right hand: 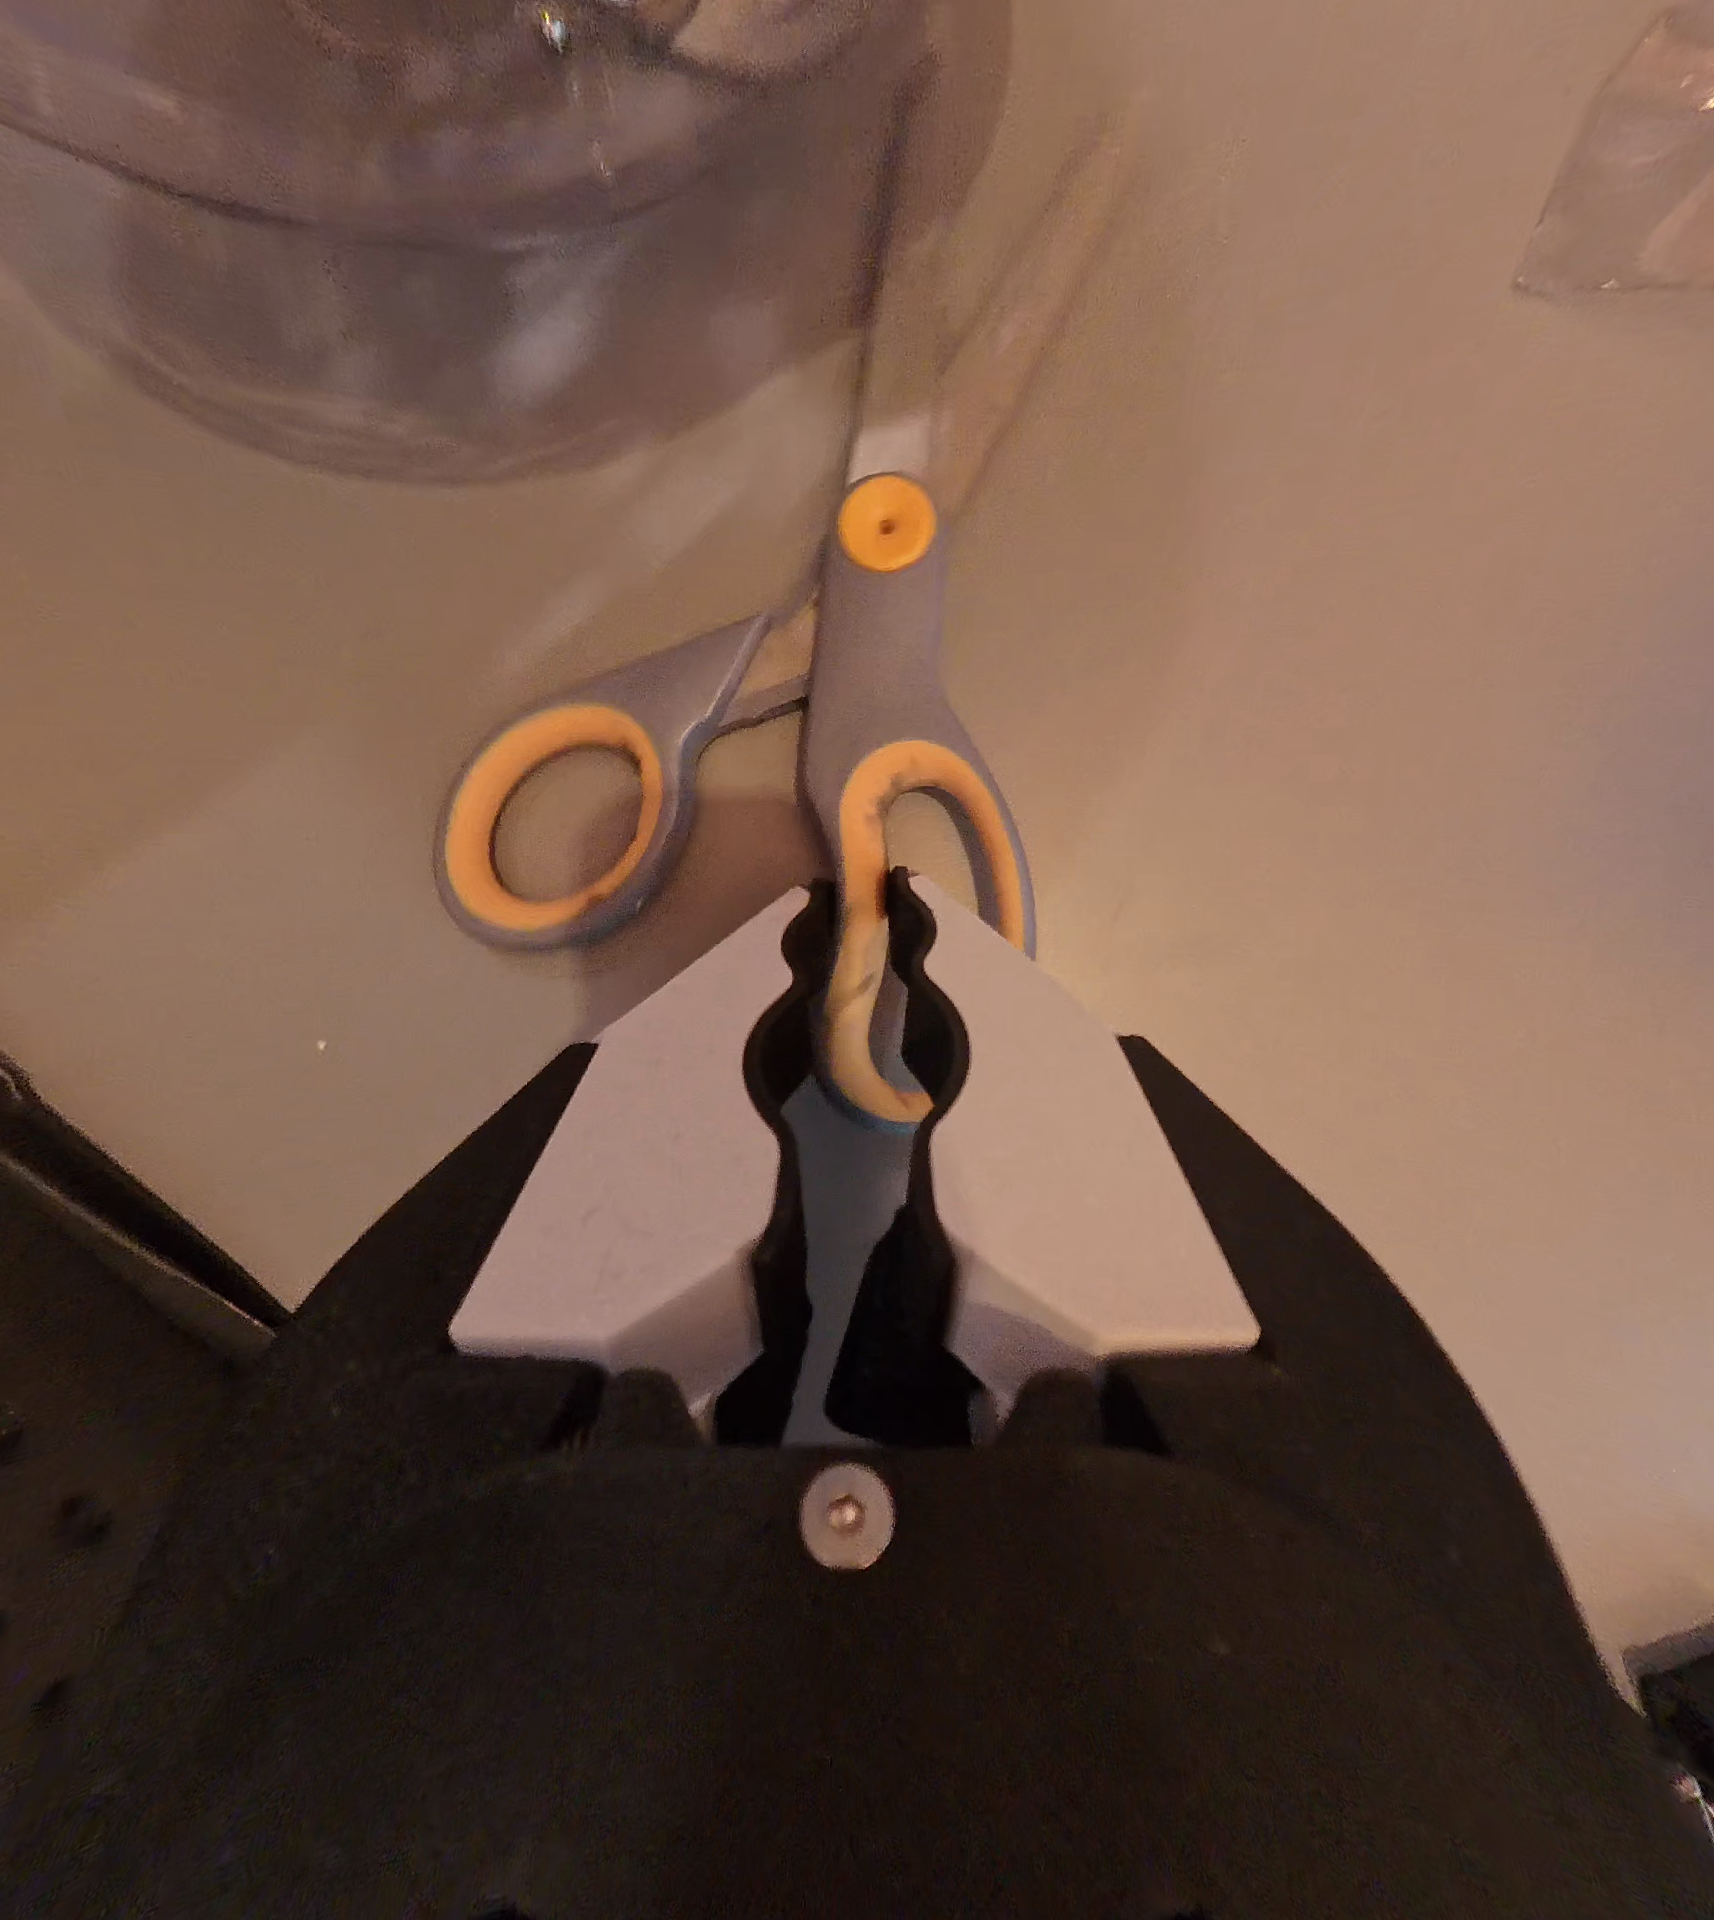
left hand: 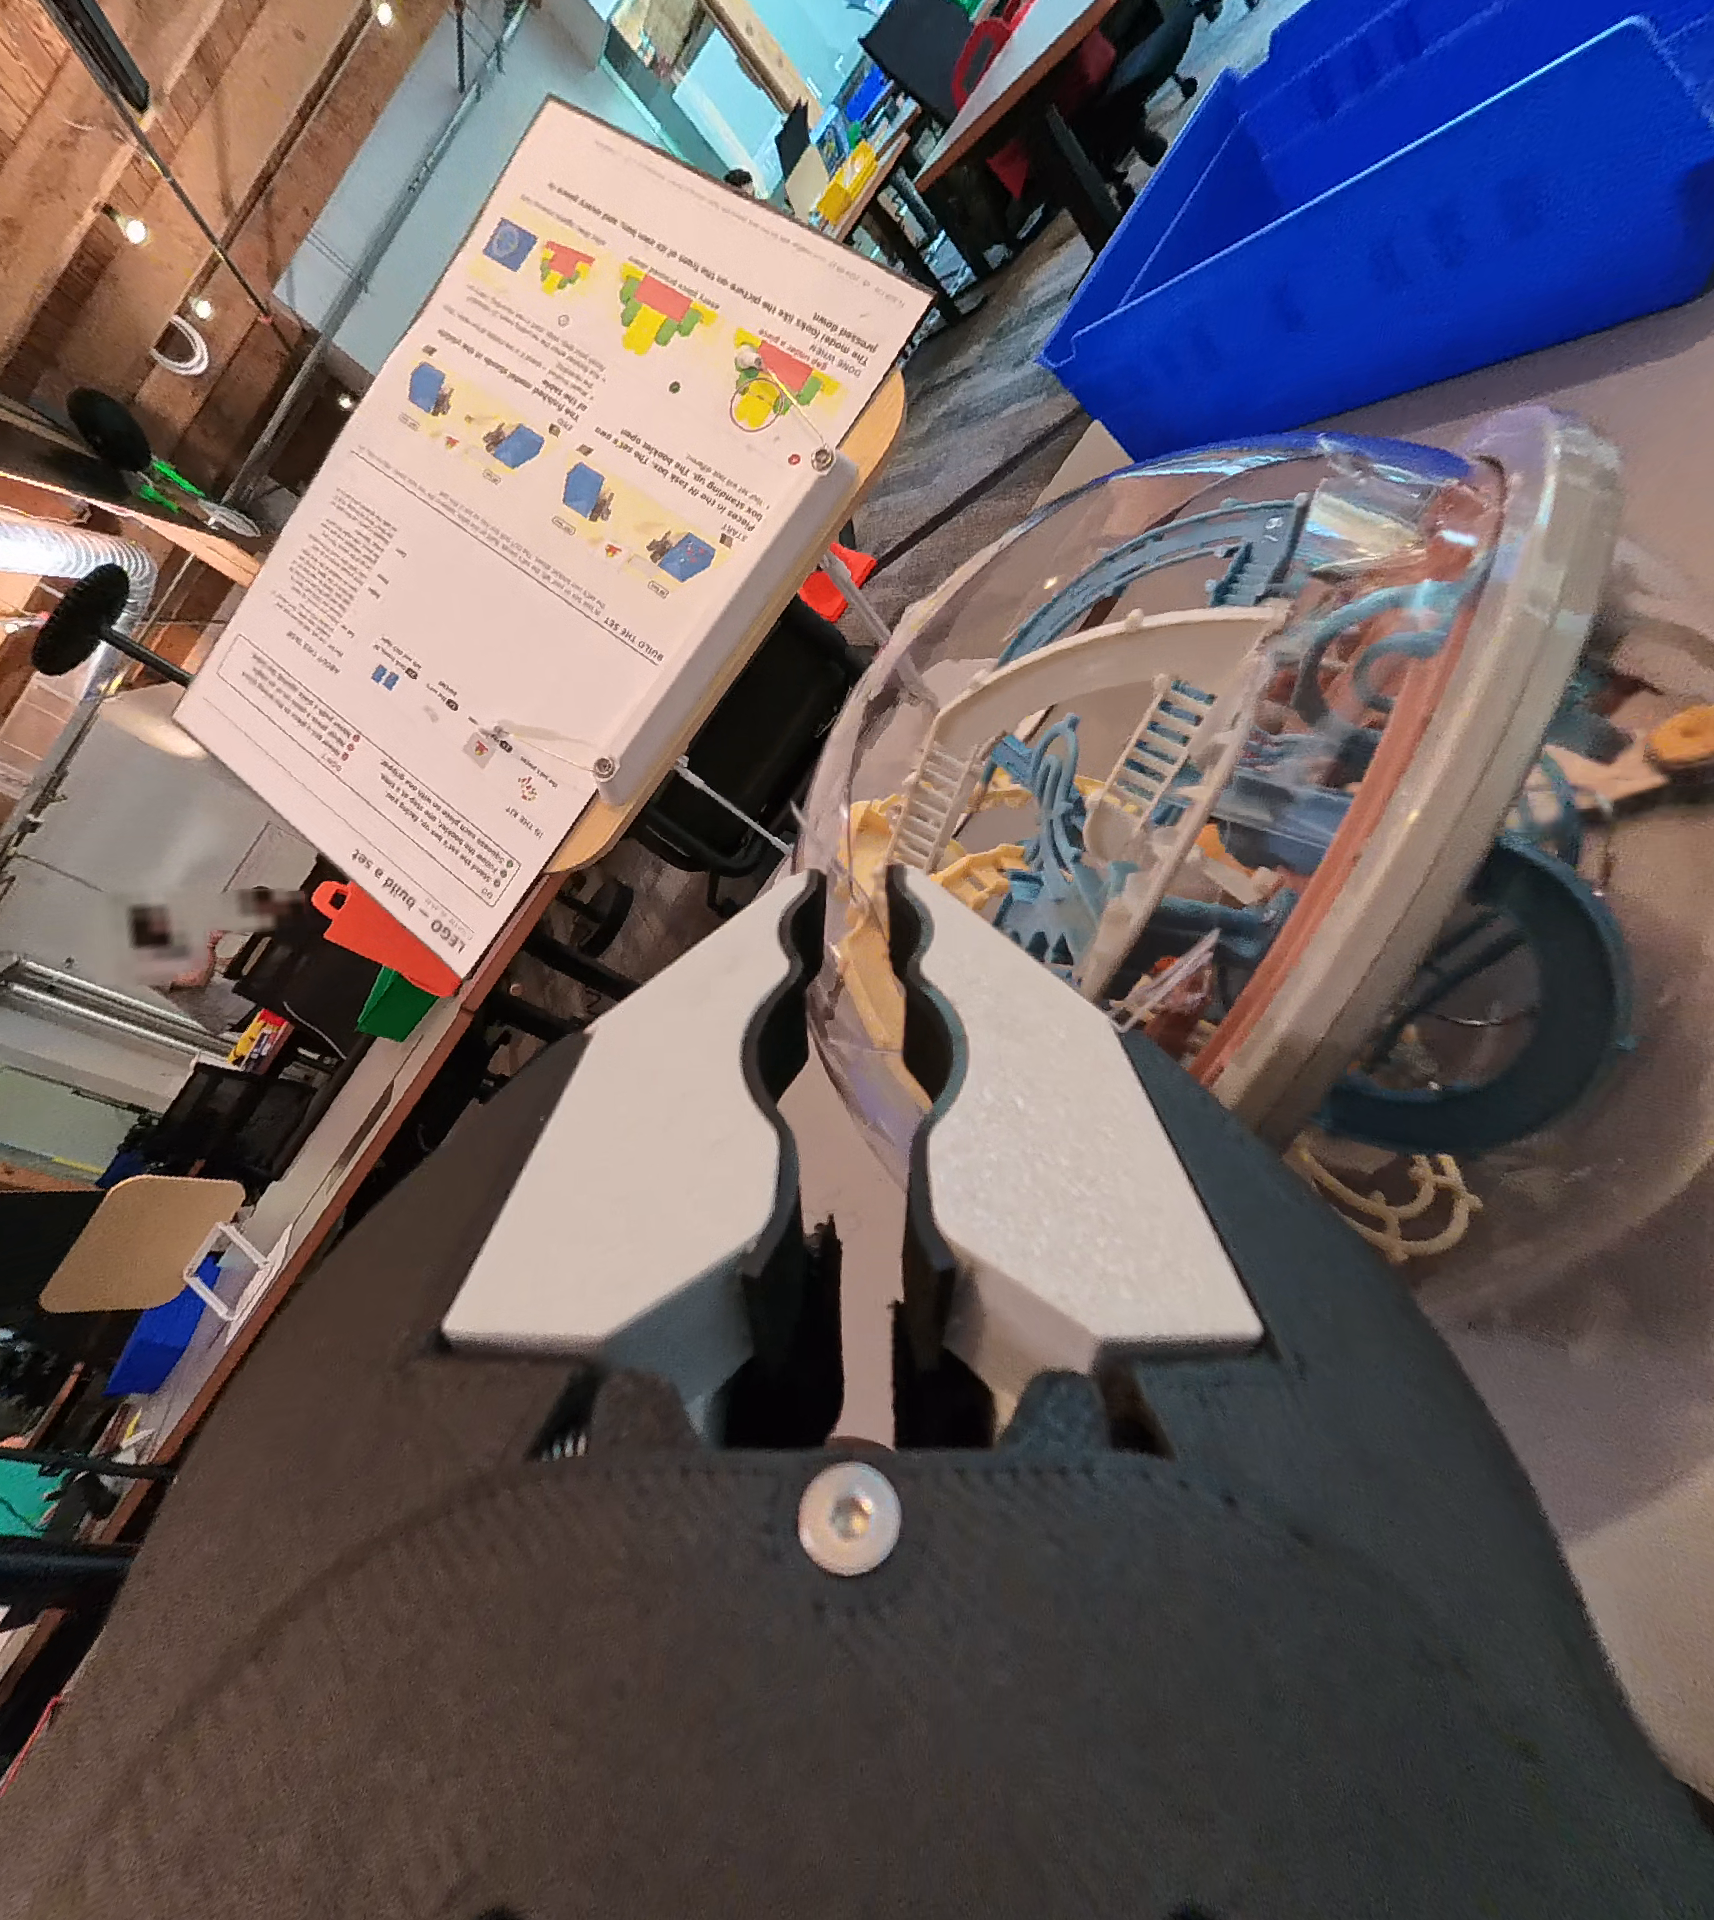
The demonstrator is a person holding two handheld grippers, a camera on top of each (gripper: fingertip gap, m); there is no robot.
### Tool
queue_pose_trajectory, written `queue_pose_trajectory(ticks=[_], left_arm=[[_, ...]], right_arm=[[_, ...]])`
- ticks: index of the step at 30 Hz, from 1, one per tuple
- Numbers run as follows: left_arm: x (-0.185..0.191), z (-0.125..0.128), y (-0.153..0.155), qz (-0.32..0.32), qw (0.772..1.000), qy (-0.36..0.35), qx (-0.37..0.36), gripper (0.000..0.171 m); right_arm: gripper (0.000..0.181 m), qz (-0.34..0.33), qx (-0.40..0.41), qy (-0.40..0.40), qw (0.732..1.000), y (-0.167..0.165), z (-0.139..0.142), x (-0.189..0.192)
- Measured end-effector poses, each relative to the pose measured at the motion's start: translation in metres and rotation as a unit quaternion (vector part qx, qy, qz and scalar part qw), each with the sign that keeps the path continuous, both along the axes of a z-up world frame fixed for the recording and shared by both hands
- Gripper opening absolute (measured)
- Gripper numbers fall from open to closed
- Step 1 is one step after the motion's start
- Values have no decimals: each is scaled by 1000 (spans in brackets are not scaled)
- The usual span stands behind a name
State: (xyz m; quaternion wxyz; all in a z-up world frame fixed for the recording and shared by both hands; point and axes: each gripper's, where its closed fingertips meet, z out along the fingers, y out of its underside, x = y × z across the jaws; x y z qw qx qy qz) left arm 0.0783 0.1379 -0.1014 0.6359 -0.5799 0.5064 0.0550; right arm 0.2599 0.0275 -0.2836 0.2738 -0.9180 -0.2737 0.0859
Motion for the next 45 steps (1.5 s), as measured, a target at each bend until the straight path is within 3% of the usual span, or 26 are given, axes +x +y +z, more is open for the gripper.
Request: queue_pose_trajectory(ticks=[11, 17, 20, 26, 30, 33, 35, 40, 45], left_arm=[[-14, -4, -54, -61, 997, -33, -35, 29], [-23, 6, -74, -45, 997, -61, -1, 47], [-3, 14, -112, -93, 992, -85, -4, 48], [56, -5, -184, -191, 978, -68, -38, 56], [81, 10, -203, -198, 978, -54, 27, 74], [96, 28, -212, -208, 974, -51, 78, 70], [98, 32, -203, -182, 975, -23, 122, 67], [89, 35, -173, -138, 975, 9, 173, 40], [70, 64, -152, -111, 968, -7, 225, 13]], right_arm=[[7, -11, 68, 2, 998, -27, 57, 17], [7, -13, 122, -13, 992, -42, 98, 20], [8, -9, 146, -28, 989, -52, 120, 17], [7, 30, 199, -77, 976, -68, 175, -8], [8, 75, 218, -128, 965, -72, 213, -36], [8, 107, 212, -139, 961, -69, 229, -59], [8, 119, 205, -141, 961, -64, 234, -72], [8, 137, 192, -110, 966, -49, 244, -95], [8, 150, 164, -99, 970, -25, 251, -104]])
